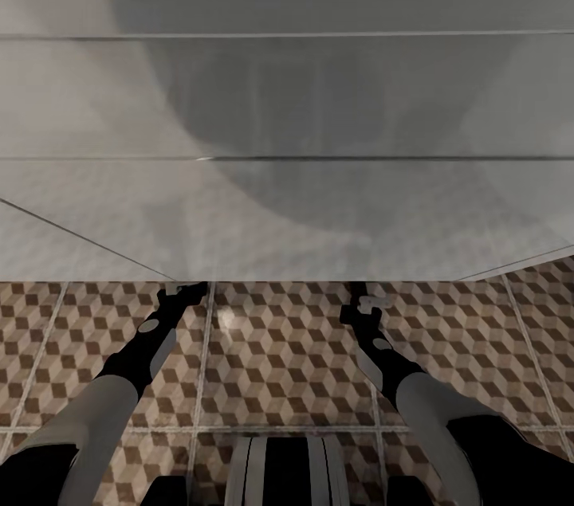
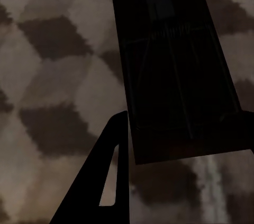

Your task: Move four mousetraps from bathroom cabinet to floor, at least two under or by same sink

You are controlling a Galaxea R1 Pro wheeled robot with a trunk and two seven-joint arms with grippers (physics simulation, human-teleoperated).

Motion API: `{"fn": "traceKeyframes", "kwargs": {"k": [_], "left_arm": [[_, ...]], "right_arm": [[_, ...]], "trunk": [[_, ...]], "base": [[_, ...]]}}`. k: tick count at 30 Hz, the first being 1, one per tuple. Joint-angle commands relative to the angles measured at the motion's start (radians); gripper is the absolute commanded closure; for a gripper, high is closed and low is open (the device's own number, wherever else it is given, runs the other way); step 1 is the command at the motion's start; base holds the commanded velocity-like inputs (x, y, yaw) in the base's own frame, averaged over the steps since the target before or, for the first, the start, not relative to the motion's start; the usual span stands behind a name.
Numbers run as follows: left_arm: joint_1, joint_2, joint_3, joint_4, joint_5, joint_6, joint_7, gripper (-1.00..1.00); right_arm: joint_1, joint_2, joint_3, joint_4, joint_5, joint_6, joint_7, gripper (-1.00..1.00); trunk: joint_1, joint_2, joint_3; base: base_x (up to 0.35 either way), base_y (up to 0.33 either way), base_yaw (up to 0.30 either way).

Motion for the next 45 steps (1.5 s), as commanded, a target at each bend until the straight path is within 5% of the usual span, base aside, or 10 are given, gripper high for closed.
{"fn": "traceKeyframes", "kwargs": {"k": [1, 37, 38, 45], "left_arm": [[0.000, 0.000, 0.001, 0.001, 0.008, -0.002, -0.004, 1.00], [0.000, 0.000, 0.001, 0.001, 0.008, -0.002, -0.004, 1.00], [0.000, 0.000, 0.001, 0.001, 0.008, -0.002, -0.004, 1.00], [0.000, 0.000, 0.001, 0.001, 0.008, -0.002, -0.004, 1.00]], "right_arm": [[-0.001, 0.000, 0.009, 0.001, -0.010, -0.003, -0.004, 1.00], [-0.001, -0.001, 0.007, 0.001, -0.013, 0.016, -0.004, 1.00], [-0.001, -0.001, 0.007, 0.001, -0.012, 0.016, -0.004, -1.00], [-0.001, -0.001, 0.007, 0.001, -0.010, 0.017, -0.004, -1.00]], "trunk": [[0.000, 0.000, 0.000], [0.000, 0.000, 0.000], [0.000, 0.000, 0.000], [0.000, 0.000, 0.000]], "base": [[0.000, 0.000, 0.000], [0.000, 0.000, 0.000], [0.000, 0.000, 0.000], [0.000, 0.000, 0.000]]}}
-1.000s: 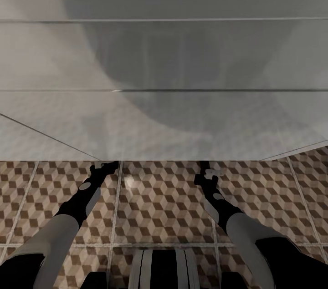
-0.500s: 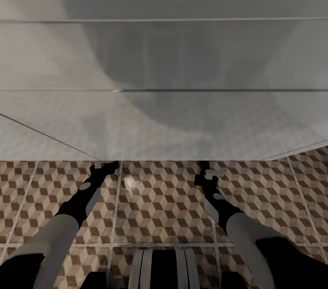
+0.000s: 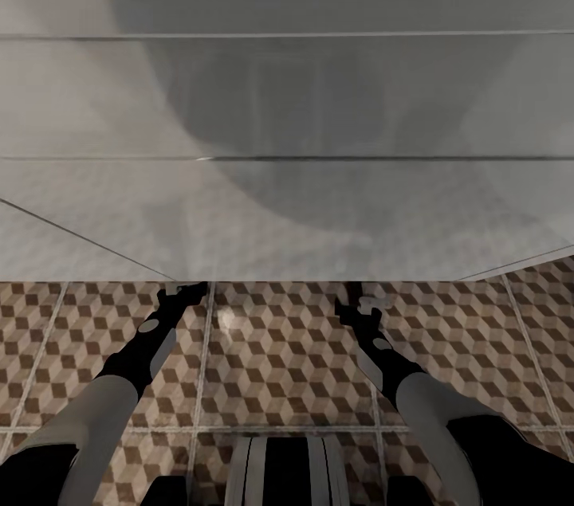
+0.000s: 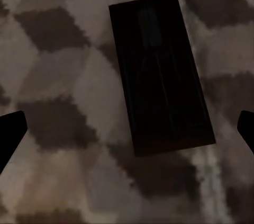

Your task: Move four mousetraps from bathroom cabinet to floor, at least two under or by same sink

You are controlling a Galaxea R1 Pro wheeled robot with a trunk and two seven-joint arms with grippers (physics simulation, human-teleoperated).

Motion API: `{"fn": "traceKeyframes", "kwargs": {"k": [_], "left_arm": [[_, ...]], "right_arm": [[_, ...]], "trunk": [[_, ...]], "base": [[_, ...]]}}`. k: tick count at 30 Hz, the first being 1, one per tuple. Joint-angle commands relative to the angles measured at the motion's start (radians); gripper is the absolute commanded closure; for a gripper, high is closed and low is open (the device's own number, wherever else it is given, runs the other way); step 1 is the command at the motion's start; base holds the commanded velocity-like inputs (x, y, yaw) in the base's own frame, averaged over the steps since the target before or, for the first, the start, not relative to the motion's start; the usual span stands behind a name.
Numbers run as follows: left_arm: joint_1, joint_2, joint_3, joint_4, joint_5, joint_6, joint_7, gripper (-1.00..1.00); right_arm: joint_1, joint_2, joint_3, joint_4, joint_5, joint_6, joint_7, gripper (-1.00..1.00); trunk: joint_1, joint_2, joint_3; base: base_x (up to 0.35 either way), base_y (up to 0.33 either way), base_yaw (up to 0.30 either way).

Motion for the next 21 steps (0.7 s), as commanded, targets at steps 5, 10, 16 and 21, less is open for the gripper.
{"fn": "traceKeyframes", "kwargs": {"k": [5, 10, 16, 21], "left_arm": [[0.000, 0.000, 0.001, 0.001, 0.008, -0.002, -0.004, 1.00], [0.000, 0.000, 0.001, 0.001, 0.008, -0.002, -0.004, 1.00], [0.000, 0.000, 0.001, 0.001, 0.008, -0.002, -0.004, 1.00], [0.000, 0.000, 0.001, 0.001, 0.008, -0.002, -0.004, 1.00]], "right_arm": [[-0.001, 0.000, 0.009, 0.001, -0.008, -0.003, -0.005, -1.00], [-0.001, 0.000, 0.009, 0.001, -0.008, -0.003, -0.005, -1.00], [-0.001, 0.000, 0.009, 0.001, -0.008, -0.003, -0.005, -1.00], [-0.001, 0.000, 0.009, 0.001, -0.008, -0.003, -0.005, -1.00]], "trunk": [[0.000, 0.000, 0.000], [0.000, 0.000, 0.000], [0.000, 0.000, 0.000], [0.000, 0.000, 0.000]], "base": [[0.000, 0.000, 0.000], [0.000, 0.000, 0.000], [0.000, 0.000, 0.000], [0.000, 0.000, 0.000]]}}
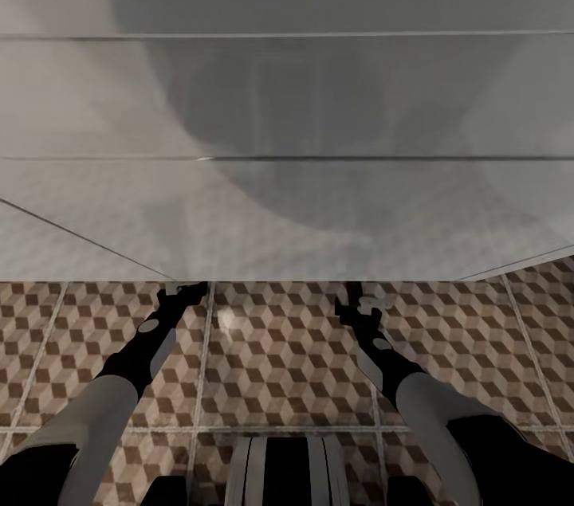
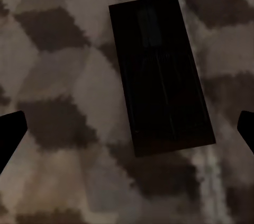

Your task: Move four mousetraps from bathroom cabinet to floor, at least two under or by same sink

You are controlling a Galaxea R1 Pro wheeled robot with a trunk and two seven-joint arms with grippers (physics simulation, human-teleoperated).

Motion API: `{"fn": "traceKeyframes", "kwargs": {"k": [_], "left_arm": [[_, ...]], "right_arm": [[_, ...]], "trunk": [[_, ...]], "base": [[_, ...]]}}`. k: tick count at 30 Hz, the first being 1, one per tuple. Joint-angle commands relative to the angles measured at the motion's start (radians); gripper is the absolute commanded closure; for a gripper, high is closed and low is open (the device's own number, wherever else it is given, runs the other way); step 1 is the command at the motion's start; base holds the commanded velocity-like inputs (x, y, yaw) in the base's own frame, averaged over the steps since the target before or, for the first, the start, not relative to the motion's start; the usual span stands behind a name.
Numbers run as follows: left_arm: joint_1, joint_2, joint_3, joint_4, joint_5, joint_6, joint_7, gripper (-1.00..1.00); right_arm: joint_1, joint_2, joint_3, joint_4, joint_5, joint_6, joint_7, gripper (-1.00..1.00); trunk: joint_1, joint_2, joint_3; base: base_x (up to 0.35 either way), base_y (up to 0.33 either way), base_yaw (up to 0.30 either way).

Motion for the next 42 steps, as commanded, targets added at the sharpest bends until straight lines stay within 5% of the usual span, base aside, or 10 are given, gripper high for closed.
{"fn": "traceKeyframes", "kwargs": {"k": [1, 24, 42], "left_arm": [[0.000, 0.000, 0.001, 0.001, 0.008, -0.002, -0.004, 1.00], [0.000, -0.002, 0.000, 0.005, 0.010, 0.000, -0.004, 1.00], [0.000, -0.010, 0.006, 0.100, 0.010, -0.003, -0.001, 1.00]], "right_arm": [[-0.001, 0.000, 0.009, 0.001, -0.009, -0.003, -0.005, -1.00], [-0.001, 0.000, 0.009, 0.001, -0.009, -0.003, -0.005, -1.00], [-0.001, 0.000, 0.009, 0.001, -0.009, -0.003, -0.005, -1.00]], "trunk": [[0.000, 0.000, 0.000], [0.000, 0.000, 0.000], [0.000, 0.000, 0.000]], "base": [[0.000, 0.000, 0.000], [0.000, 0.000, 0.000], [0.000, 0.000, 0.000]]}}
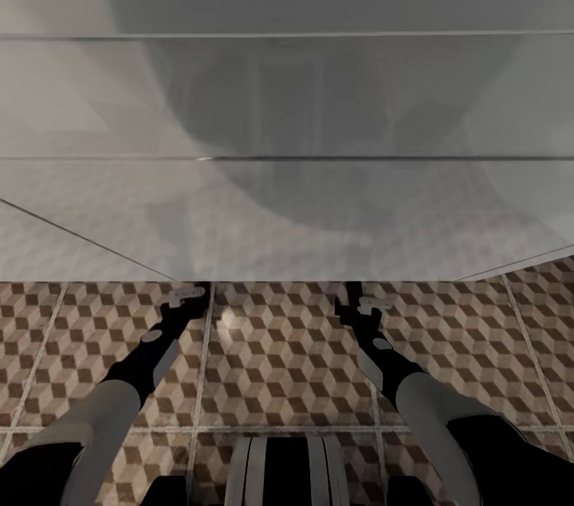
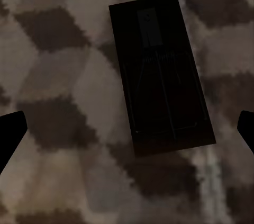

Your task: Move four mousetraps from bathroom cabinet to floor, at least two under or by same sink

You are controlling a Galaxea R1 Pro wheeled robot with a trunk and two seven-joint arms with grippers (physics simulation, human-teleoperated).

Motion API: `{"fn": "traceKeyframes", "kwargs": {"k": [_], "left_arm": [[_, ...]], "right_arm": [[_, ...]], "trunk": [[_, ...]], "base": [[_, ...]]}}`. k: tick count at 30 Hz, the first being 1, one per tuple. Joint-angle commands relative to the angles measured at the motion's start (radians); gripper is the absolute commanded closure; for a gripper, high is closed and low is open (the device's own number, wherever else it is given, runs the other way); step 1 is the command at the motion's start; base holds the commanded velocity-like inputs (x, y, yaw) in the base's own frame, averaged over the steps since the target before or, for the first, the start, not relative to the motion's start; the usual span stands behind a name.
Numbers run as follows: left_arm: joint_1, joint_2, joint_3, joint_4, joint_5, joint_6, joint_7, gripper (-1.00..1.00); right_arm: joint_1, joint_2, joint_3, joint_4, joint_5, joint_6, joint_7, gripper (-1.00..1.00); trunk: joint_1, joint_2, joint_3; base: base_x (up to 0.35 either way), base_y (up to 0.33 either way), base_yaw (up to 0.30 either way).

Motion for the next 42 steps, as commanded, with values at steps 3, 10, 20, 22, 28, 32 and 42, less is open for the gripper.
{"fn": "traceKeyframes", "kwargs": {"k": [3, 10, 20, 22, 28, 32, 42], "left_arm": [[0.000, -0.002, 0.001, 0.006, 0.008, -0.003, -0.003, 1.00], [0.000, -0.003, 0.001, 0.013, 0.007, -0.005, -0.003, 1.00], [0.000, -0.004, 0.001, 0.016, 0.008, -0.005, -0.003, 1.00], [0.000, -0.004, 0.001, 0.017, 0.008, -0.005, -0.003, 1.00], [0.000, -0.006, 0.001, 0.027, 0.008, -0.017, -0.003, 1.00], [0.000, -0.012, 0.000, 0.070, 0.008, -0.090, -0.002, 1.00], [0.000, -0.030, -0.001, 0.107, -0.004, -0.147, 0.004, 1.00]], "right_arm": [[-0.001, 0.000, 0.008, 0.001, -0.009, -0.003, -0.005, -1.00], [-0.001, 0.000, 0.009, 0.001, -0.009, -0.003, -0.005, -1.00], [-0.001, 0.000, 0.009, 0.001, -0.009, -0.003, -0.005, -1.00], [-0.001, 0.000, 0.009, 0.001, -0.009, -0.003, -0.005, -1.00], [-0.001, 0.000, 0.009, 0.001, -0.009, -0.003, -0.005, -1.00], [-0.001, 0.000, 0.009, 0.001, -0.009, -0.003, -0.005, -1.00], [-0.001, 0.000, 0.009, 0.001, -0.009, -0.004, -0.005, -1.00]], "trunk": [[0.000, 0.000, 0.000], [0.000, 0.000, 0.000], [0.000, 0.000, 0.000], [0.000, 0.000, 0.000], [0.000, 0.000, 0.000], [0.000, 0.000, 0.000], [0.000, 0.000, 0.000]], "base": [[0.000, 0.000, 0.000], [0.000, 0.000, 0.000], [0.000, 0.000, 0.000], [0.000, 0.000, 0.000], [0.000, 0.000, 0.000], [0.000, 0.000, 0.000], [0.000, 0.000, 0.000]]}}
